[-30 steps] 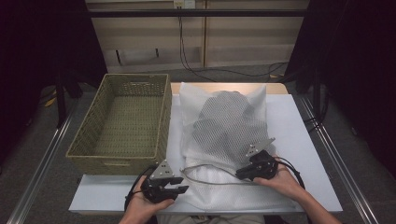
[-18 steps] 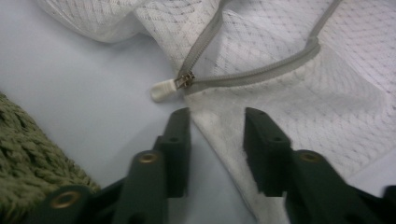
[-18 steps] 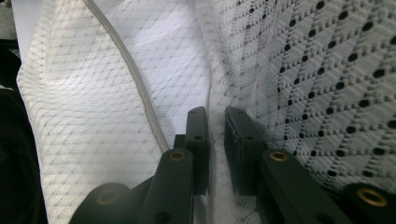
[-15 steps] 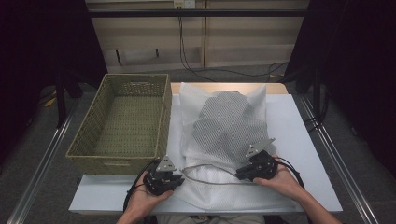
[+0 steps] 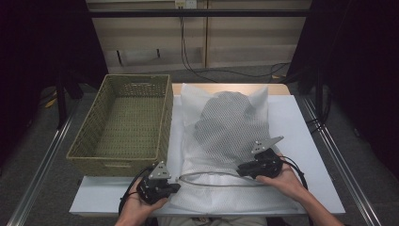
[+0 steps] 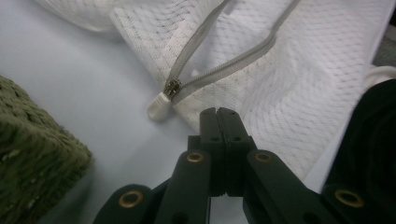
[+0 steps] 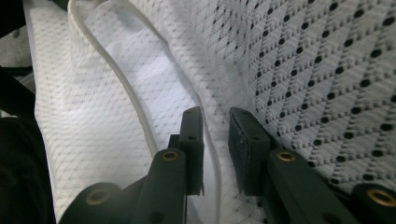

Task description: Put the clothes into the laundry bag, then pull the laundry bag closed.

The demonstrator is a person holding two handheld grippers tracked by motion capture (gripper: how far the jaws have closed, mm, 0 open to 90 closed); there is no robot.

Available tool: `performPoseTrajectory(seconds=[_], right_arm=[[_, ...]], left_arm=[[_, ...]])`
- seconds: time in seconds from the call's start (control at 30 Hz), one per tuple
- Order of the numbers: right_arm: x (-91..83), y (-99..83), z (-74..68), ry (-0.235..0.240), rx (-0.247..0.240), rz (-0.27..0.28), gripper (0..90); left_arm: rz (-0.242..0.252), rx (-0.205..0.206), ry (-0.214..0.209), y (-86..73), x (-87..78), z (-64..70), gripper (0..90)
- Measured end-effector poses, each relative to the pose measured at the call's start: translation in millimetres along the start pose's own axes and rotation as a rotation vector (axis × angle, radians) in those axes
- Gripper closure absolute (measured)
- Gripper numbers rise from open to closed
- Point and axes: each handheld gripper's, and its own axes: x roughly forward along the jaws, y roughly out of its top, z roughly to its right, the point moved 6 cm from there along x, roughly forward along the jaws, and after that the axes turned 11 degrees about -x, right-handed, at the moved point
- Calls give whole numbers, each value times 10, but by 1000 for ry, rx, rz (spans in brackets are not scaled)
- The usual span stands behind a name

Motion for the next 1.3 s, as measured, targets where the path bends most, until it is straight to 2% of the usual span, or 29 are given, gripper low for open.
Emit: performPoseTrajectory(seconds=[0.17, 0.3, 0.47, 0.67, 0.73, 0.8, 0.97, 1.03, 1.17, 1.2, 1.23, 1.3], right_arm=[[-9, 26, -21, -2, -4, 13, 731], [-8, 47, -13, -12, 1, 32, 724], [-19, 98, -22, -1, 8, 69, 719], [-2, 110, -24, -4, 6, 75, 699], [-5, 116, -28, -8, 4, 84, 688], [-15, 119, -39, -2, 5, 84, 669], [-65, 180, -84, 5, 9, 99, 613], [-68, 198, -95, 7, 7, 101, 592], [-34, 209, -104, 9, -3, 89, 565], [-27, 211, -108, 11, 3, 87, 561], [-14, 213, -110, 19, 1, 87, 561], [3, 211, -100, 11, -5, 80, 561]], left_arm=[[-5, -10, -7, -96, -64, 30, 899], [27, -45, -42, -117, -127, 47, 899], [54, -65, -36, -158, -212, 31, 899], [78, -80, -53, -136, -210, 4, 885], [88, -83, -46, -125, -212, -13, 831], [96, -104, -55, -119, -207, -25, 746], [129, -87, -12, -95, -245, -13, 572], [137, -87, -18, -92, -252, 0, 510], [150, -93, -1, -82, -260, -34, 473], [156, -91, 4, -76, -254, -57, 486], [153, -93, 30, -74, -252, -85, 491], [150, -87, 42, -57, -234, -137, 510]])
